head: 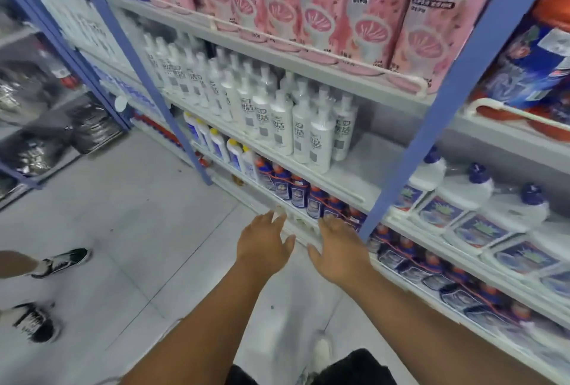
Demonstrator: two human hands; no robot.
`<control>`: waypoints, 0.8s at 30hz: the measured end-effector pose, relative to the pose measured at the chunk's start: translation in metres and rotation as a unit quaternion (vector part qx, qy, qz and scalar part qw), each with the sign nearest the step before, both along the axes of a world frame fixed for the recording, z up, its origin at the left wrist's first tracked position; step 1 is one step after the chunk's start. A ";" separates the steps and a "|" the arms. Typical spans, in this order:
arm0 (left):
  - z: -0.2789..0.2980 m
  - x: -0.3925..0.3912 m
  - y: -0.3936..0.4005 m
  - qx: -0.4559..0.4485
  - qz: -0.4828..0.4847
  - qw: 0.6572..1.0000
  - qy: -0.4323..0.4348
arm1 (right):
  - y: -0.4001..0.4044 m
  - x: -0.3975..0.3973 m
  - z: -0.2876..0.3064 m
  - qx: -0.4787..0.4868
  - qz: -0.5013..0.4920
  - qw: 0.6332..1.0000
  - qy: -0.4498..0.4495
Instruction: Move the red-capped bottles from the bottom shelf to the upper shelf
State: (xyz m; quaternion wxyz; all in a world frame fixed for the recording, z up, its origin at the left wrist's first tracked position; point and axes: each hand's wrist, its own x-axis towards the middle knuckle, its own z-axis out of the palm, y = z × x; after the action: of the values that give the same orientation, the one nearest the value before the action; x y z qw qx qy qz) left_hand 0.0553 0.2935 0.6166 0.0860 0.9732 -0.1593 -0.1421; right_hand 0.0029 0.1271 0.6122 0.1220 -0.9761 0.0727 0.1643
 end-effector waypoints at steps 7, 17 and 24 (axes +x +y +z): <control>-0.111 0.098 0.016 -0.005 -0.025 0.999 0.041 | 0.022 0.082 -0.106 -0.002 -0.047 0.997 0.058; -0.355 0.200 0.006 0.008 -0.104 0.990 0.091 | 0.034 0.154 -0.357 0.006 -0.135 0.987 0.089; -0.539 0.240 -0.042 -0.024 -0.133 0.985 0.110 | -0.002 0.182 -0.547 0.061 -0.264 0.962 0.035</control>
State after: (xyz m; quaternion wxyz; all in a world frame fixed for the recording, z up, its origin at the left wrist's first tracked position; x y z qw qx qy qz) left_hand 0.2956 0.2520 0.0776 0.1070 0.9194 -0.2802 -0.2544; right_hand 0.1845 0.1255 0.0657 0.2181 -0.9063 0.3223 0.1646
